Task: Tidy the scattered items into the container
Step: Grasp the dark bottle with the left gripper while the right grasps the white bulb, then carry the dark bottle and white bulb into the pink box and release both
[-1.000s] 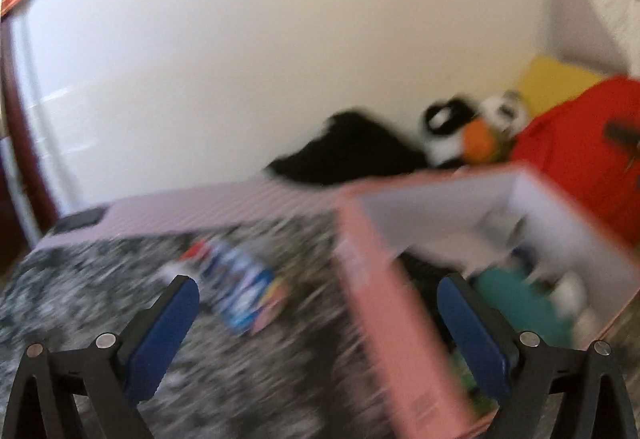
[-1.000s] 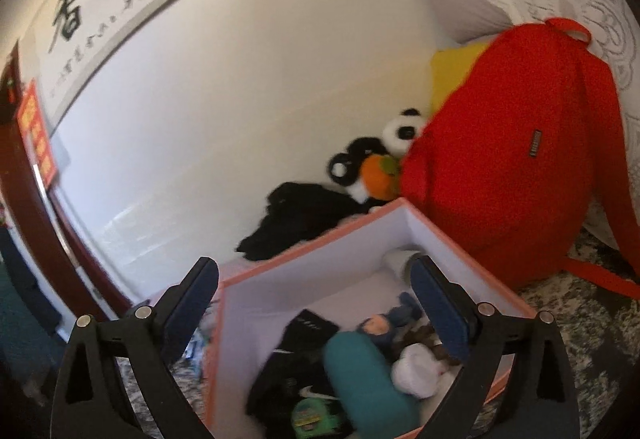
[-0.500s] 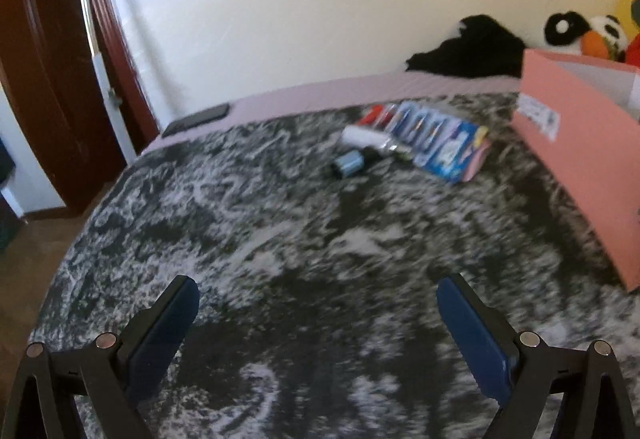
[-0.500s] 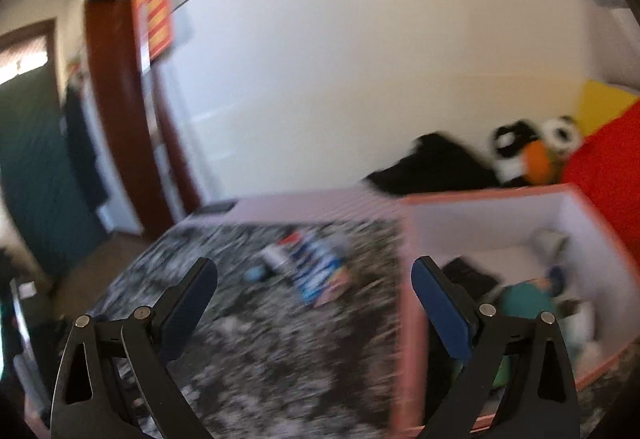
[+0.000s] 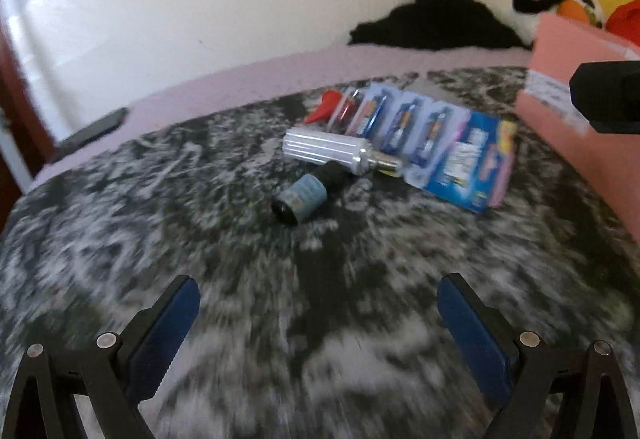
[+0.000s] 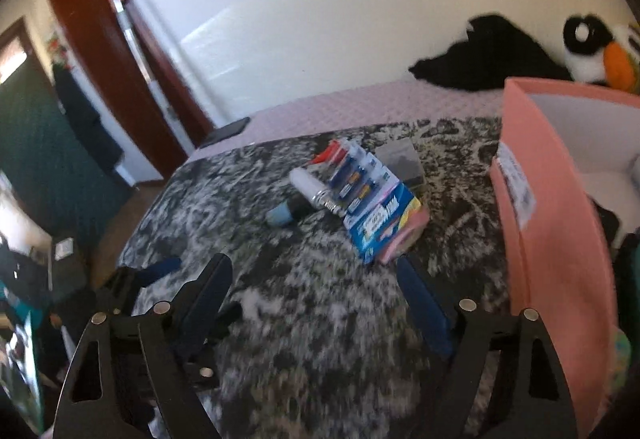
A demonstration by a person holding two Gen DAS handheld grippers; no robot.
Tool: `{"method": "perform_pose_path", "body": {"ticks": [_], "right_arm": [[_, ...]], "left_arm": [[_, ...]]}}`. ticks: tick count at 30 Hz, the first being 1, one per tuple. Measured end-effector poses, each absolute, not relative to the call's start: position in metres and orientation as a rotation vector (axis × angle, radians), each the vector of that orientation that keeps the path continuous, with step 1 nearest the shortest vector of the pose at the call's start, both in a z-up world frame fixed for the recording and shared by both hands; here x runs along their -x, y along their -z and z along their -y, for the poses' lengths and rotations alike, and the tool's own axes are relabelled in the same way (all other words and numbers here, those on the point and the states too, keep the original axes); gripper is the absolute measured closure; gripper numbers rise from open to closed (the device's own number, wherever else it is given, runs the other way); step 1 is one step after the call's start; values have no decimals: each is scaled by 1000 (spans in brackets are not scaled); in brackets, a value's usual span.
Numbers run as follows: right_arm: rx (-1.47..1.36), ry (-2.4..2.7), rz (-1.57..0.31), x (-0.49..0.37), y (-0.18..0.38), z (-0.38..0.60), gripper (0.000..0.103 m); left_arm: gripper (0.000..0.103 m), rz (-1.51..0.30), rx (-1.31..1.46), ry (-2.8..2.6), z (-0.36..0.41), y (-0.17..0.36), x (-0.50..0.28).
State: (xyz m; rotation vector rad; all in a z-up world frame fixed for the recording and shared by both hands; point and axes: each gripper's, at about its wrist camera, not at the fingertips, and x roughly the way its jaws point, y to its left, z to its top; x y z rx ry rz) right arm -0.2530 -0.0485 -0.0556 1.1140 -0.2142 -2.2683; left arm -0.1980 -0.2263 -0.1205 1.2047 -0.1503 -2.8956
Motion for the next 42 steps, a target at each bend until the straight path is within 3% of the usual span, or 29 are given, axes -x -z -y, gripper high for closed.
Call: {"method": "perform_pose_path", "body": {"ticks": [7, 10, 11, 13, 19, 22, 23, 24, 25, 31, 42], "right_arm": [[-1169, 2251, 210, 321, 87, 89, 23], [-1163, 2256, 167, 339, 94, 108, 25], [-1159, 2261, 140, 344, 96, 117, 25], [-1155, 2263, 97, 352, 101, 129, 26], [-1167, 2246, -134, 369, 130, 181, 28], [-1104, 2282, -462, 357, 149, 216, 28], [-1070, 2274, -554, 349, 152, 223, 34], [-1036, 2264, -645, 340, 156, 230, 64], [-1000, 2252, -735, 332, 159, 238, 73], [-1074, 2168, -432, 275, 114, 188, 74], [-841, 2173, 51, 126, 1, 25, 74]], "left_arm": [[14, 97, -1307, 2915, 239, 146, 275], [41, 87, -1396, 2904, 242, 159, 296], [62, 60, -1386, 2911, 245, 156, 296], [78, 22, -1371, 2905, 253, 154, 289], [78, -59, -1337, 2849, 280, 151, 255], [78, -99, -1320, 2820, 293, 150, 238], [78, -112, -1314, 2811, 297, 150, 233], [78, -125, -1308, 2801, 302, 150, 227], [78, -138, -1302, 2791, 306, 149, 222], [78, -95, -1276, 2765, 281, 116, 157], [78, 105, -961, 2796, 180, -4, 36]]}}
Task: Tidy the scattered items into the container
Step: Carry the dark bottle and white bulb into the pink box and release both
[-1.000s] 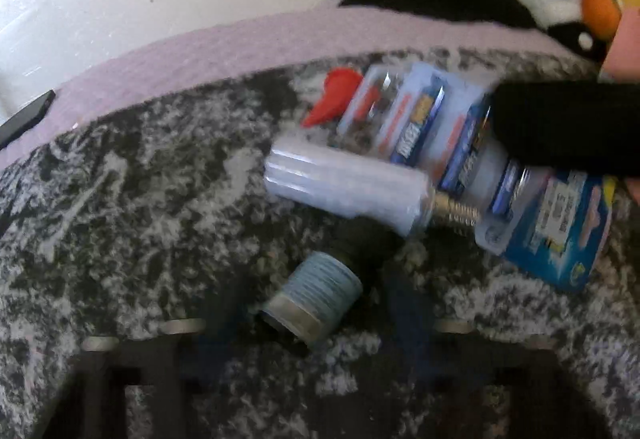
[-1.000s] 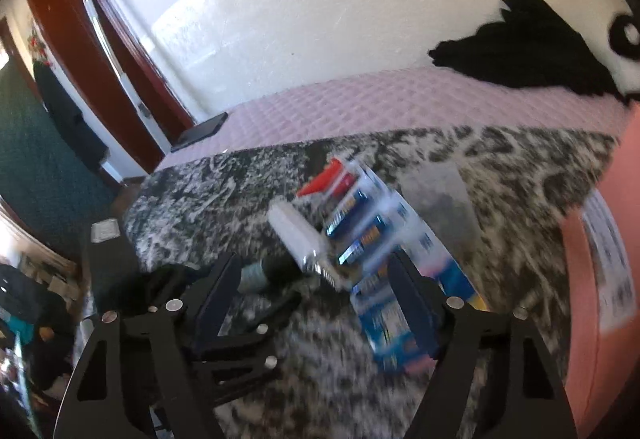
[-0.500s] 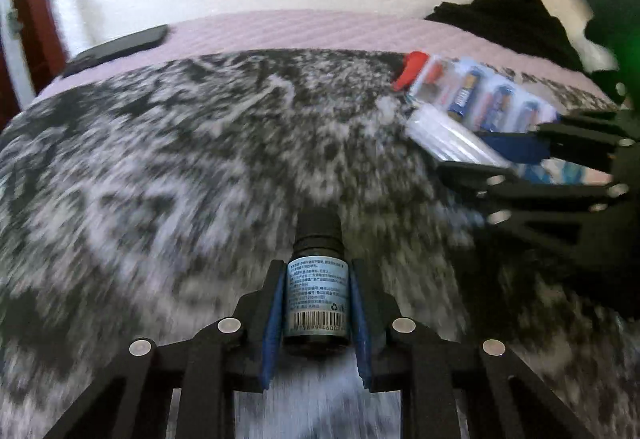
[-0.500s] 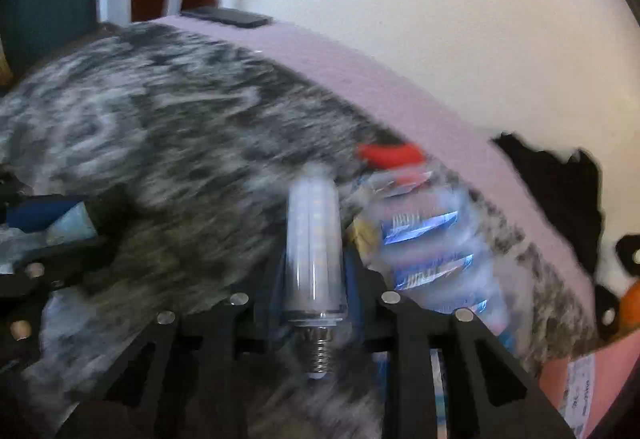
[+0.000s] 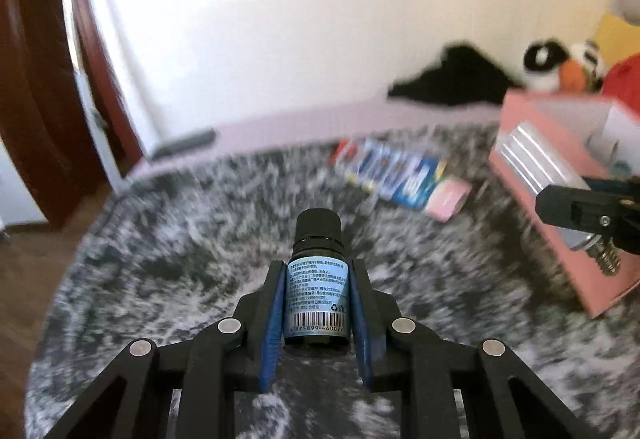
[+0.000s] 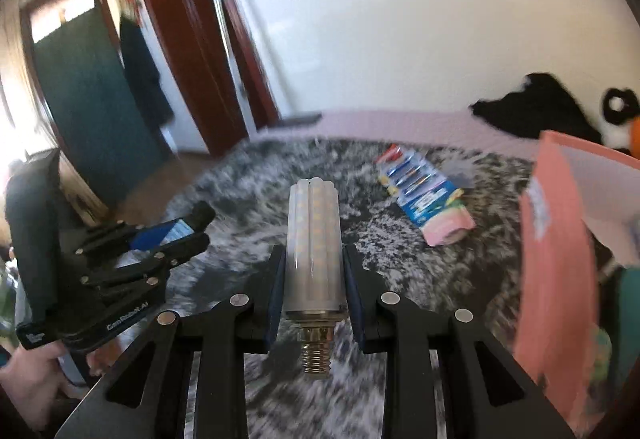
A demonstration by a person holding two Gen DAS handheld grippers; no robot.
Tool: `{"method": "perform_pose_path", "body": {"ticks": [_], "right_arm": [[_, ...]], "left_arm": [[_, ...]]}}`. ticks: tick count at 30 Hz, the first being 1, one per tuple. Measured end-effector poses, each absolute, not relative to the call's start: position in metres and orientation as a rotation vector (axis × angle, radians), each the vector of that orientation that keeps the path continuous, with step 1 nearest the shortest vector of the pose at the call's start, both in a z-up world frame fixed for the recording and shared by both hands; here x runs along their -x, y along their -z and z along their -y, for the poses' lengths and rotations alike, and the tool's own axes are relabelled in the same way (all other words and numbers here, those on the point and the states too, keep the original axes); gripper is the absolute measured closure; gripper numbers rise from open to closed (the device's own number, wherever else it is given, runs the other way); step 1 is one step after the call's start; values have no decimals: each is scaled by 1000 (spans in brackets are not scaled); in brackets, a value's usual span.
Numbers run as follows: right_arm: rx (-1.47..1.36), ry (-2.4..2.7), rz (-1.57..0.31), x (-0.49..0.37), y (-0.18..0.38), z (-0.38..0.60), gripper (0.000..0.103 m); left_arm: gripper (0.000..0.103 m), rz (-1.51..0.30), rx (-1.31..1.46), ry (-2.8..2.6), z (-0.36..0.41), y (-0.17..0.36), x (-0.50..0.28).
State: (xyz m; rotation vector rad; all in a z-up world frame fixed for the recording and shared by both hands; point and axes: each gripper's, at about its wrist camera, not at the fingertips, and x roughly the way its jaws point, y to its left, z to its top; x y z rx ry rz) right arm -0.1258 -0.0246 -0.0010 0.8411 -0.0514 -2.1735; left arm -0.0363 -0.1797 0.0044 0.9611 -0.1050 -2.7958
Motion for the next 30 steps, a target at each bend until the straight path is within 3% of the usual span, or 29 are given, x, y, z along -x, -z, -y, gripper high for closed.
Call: {"method": "perform_pose_path", "body": {"ticks": [11, 30], "right_arm": [[-555, 2244, 250, 72, -78, -78, 73], [10, 2650, 458, 0, -197, -278, 73]], "left_arm": [[78, 199, -617, 2849, 74, -93, -33], [78, 179, -424, 3211, -44, -165, 22]]}}
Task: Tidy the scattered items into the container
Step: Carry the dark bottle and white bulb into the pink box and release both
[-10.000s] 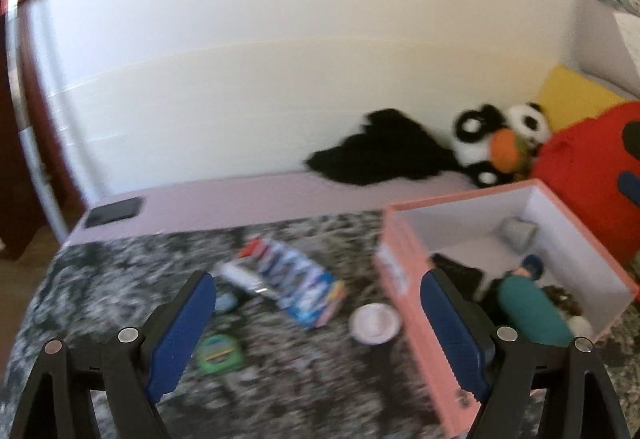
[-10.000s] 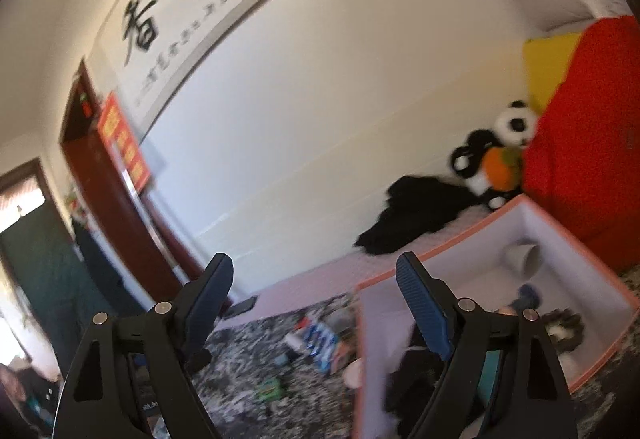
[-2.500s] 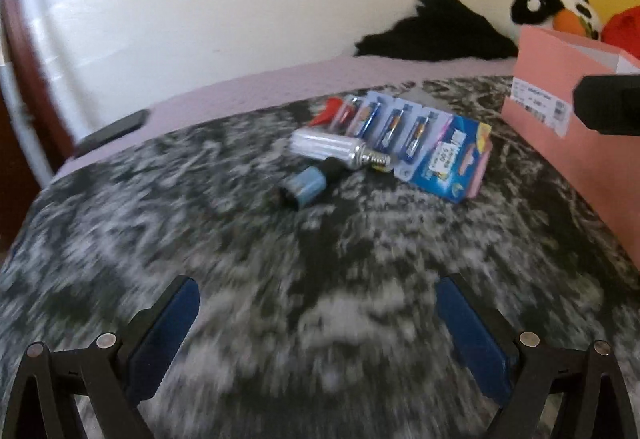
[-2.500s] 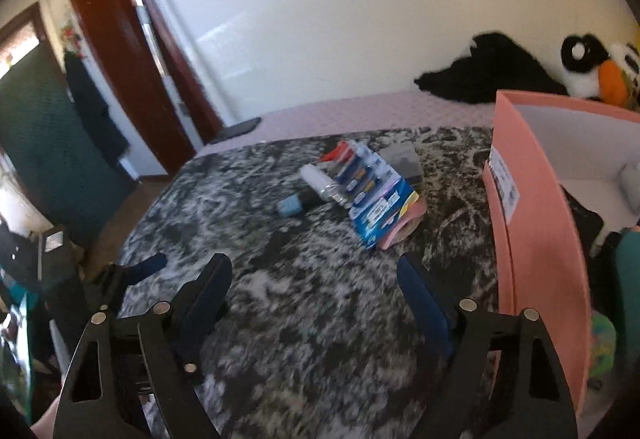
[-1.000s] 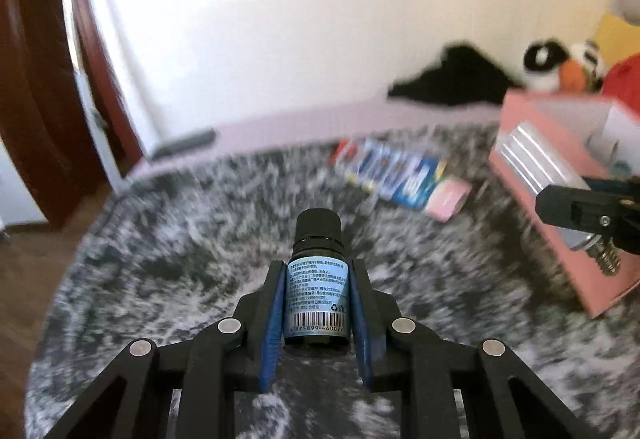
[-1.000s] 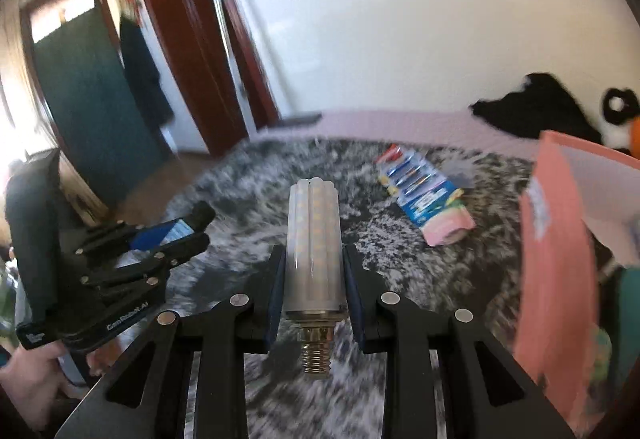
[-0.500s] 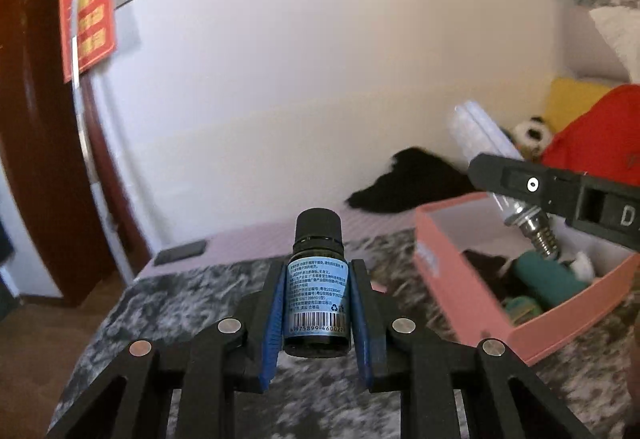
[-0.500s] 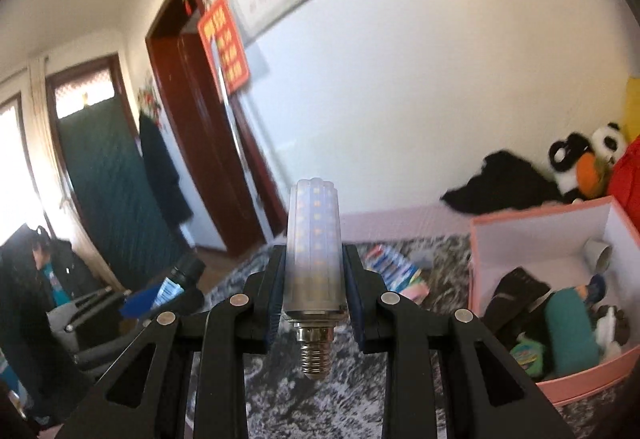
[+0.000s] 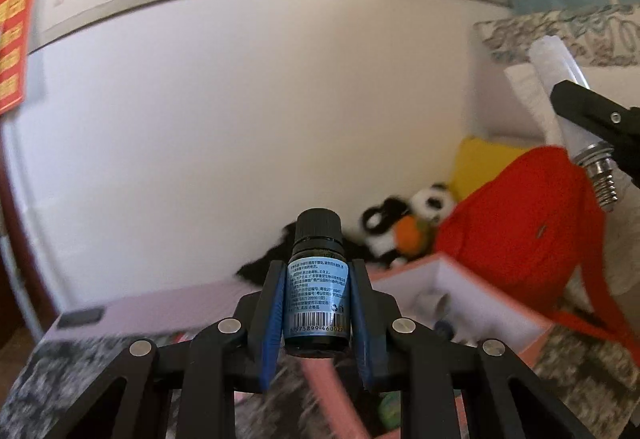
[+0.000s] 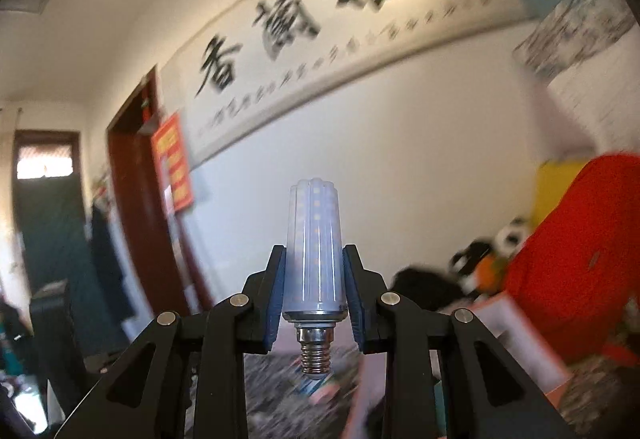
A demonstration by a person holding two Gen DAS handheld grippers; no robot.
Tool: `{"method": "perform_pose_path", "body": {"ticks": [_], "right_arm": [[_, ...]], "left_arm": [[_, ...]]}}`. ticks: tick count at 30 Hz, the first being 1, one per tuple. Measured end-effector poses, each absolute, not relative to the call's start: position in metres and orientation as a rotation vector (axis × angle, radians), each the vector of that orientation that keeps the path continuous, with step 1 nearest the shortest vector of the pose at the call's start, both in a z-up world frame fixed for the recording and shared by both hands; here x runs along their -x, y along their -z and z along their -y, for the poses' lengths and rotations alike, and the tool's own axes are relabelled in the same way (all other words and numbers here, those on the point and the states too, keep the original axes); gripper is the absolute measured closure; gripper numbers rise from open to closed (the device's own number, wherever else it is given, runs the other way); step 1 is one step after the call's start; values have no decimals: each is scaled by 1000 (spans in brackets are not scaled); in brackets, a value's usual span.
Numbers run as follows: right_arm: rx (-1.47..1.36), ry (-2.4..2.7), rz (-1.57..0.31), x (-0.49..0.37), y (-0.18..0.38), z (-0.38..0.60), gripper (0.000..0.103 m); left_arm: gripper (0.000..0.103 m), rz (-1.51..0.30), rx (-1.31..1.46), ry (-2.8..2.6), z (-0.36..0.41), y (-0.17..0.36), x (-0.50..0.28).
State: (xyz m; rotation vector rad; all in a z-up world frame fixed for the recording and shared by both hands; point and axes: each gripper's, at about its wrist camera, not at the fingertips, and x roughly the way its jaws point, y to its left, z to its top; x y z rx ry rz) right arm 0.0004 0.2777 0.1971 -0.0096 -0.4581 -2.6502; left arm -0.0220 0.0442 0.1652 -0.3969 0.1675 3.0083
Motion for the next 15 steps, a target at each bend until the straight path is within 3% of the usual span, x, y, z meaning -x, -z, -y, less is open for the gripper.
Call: {"method": "perform_pose_path", "body": {"ticks": [6, 7, 8, 10, 11, 13, 15], "right_arm": [[-12, 2746, 468, 39, -191, -309, 73], [-68, 2738, 470, 53, -185, -312, 73], [-164, 2726, 486, 75, -175, -313, 72], [-414, 2726, 502, 128, -145, -307, 38], [-569, 2722, 511, 153, -126, -305, 1], [-819, 2688, 573, 191, -90, -309, 4], [-861, 2658, 668, 200, -78, -320, 5]], "left_arm": [[77, -189, 338, -2907, -90, -166, 73], [70, -197, 358, -2890, -96, -159, 85], [41, -236, 431, -2863, -106, -143, 106], [12, -306, 650, -2793, -120, -103, 147], [15, -334, 773, -2751, -125, -81, 166], [17, -316, 841, -2757, -106, -69, 166], [15, -267, 840, -2813, -75, -72, 155]]}}
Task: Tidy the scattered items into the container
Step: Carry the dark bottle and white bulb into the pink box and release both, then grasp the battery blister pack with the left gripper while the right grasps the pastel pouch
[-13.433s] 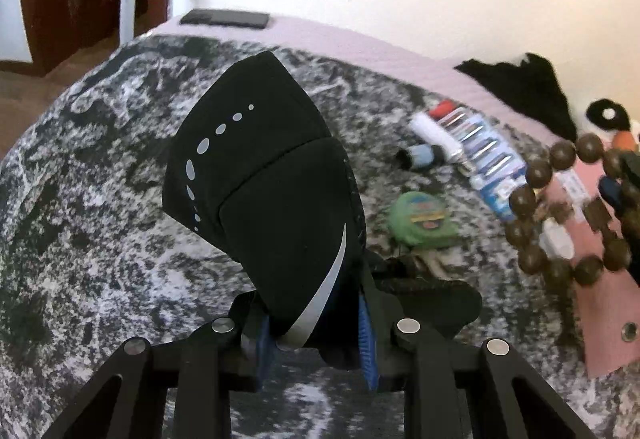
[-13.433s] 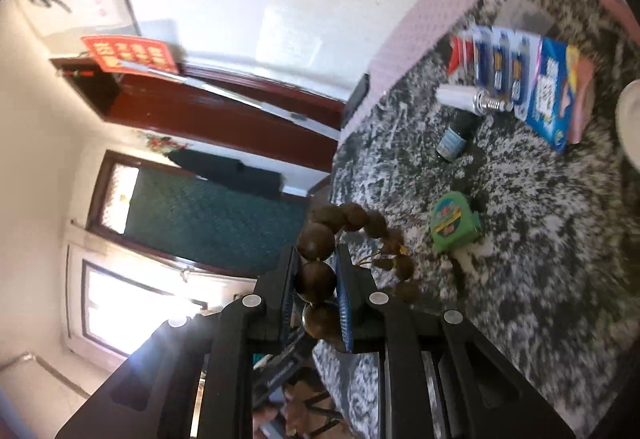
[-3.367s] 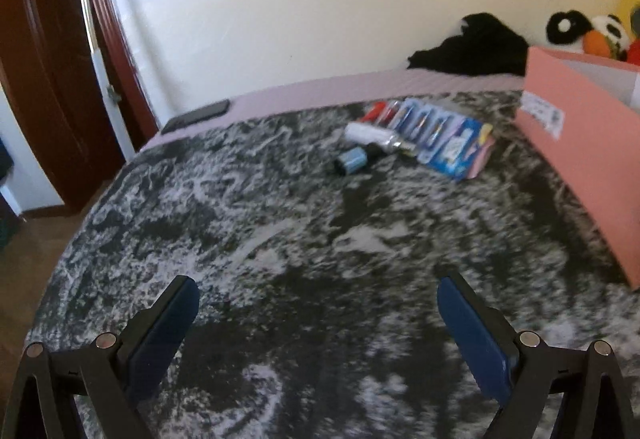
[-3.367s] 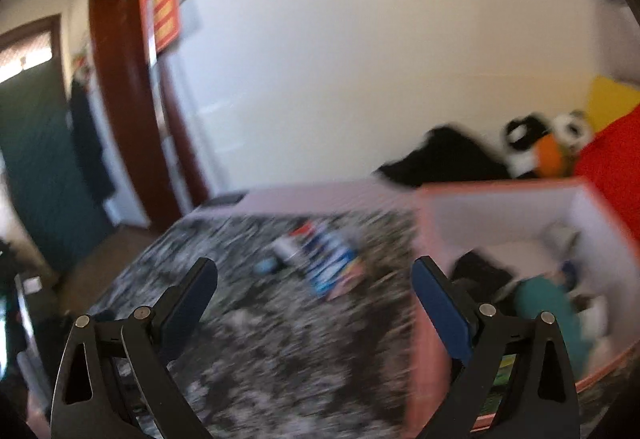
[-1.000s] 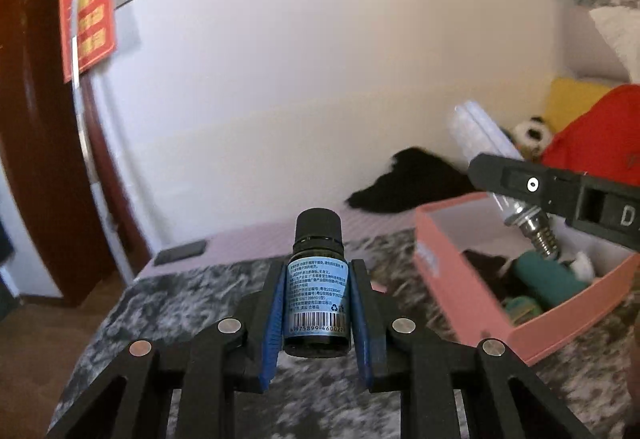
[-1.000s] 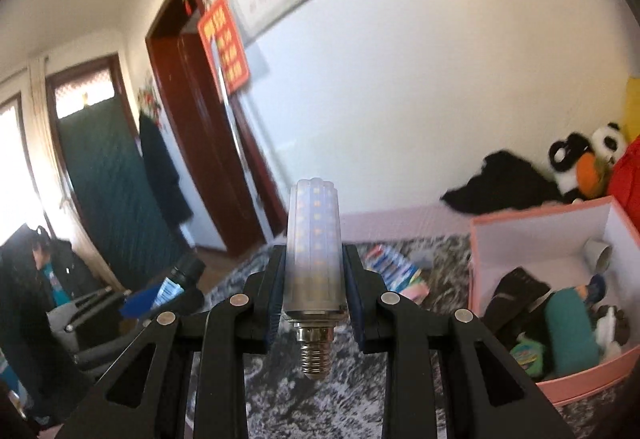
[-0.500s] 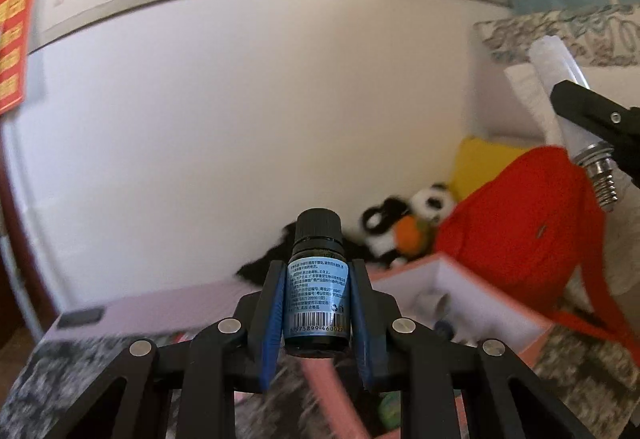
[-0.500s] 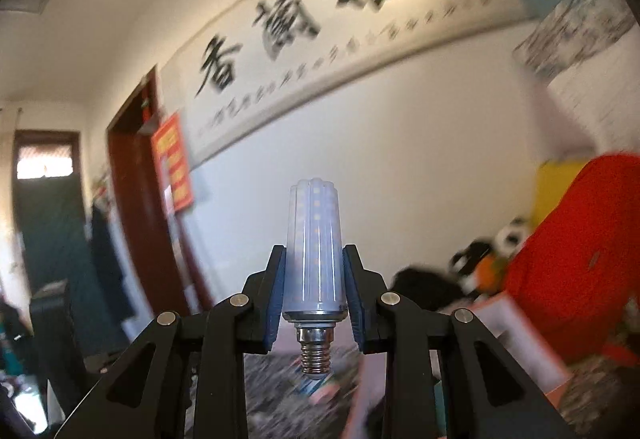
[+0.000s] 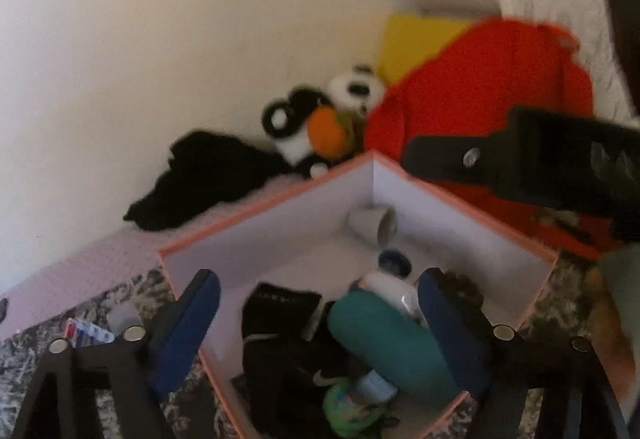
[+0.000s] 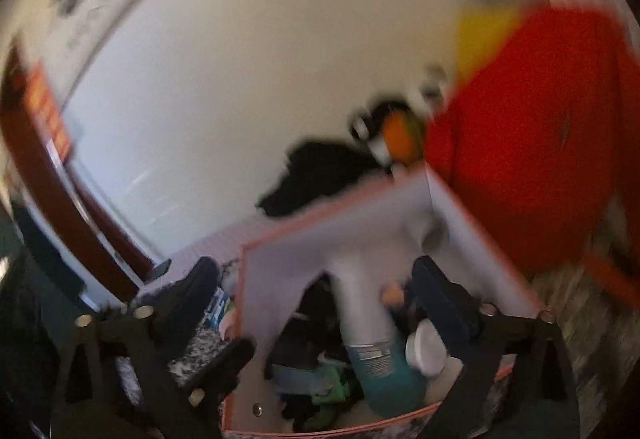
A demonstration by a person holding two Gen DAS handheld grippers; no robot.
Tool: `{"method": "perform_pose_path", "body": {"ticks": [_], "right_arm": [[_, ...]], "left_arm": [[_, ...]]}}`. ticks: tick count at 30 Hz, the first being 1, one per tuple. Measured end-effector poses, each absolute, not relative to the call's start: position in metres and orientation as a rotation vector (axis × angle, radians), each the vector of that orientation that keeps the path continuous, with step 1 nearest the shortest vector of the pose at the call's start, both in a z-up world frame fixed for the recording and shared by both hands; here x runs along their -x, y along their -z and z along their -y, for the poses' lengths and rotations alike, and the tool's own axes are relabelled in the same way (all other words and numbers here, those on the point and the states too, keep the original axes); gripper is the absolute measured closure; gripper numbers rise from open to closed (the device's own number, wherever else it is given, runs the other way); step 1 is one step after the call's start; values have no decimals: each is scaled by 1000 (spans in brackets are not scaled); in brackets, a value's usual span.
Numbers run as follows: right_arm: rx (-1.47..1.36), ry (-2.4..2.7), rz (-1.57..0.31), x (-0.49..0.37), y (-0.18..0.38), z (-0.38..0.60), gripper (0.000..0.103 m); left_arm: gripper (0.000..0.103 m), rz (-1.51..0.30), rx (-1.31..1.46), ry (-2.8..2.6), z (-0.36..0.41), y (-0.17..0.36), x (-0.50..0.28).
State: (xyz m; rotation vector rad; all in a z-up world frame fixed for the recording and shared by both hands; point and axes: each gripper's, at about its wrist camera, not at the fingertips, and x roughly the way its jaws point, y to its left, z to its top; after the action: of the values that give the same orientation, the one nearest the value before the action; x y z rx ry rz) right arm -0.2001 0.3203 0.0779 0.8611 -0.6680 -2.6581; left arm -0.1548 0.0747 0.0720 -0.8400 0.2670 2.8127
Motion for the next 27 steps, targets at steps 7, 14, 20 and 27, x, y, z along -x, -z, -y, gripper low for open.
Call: {"method": "perform_pose_path", "body": {"ticks": [7, 14, 20, 27], "right_arm": [[-718, 2635, 692, 171, -103, -332, 4], [-718, 2613, 646, 169, -104, -279, 2], [-750, 2570, 502, 165, -92, -209, 2], [-894, 2458, 172, 164, -39, -75, 1]], "left_arm": [[6, -82, 829, -3000, 36, -82, 114], [4, 84, 903, -3159, 143, -71, 64], [4, 167, 1044, -3176, 188, -22, 29], [4, 441, 1208, -3099, 228, 33, 35]]}}
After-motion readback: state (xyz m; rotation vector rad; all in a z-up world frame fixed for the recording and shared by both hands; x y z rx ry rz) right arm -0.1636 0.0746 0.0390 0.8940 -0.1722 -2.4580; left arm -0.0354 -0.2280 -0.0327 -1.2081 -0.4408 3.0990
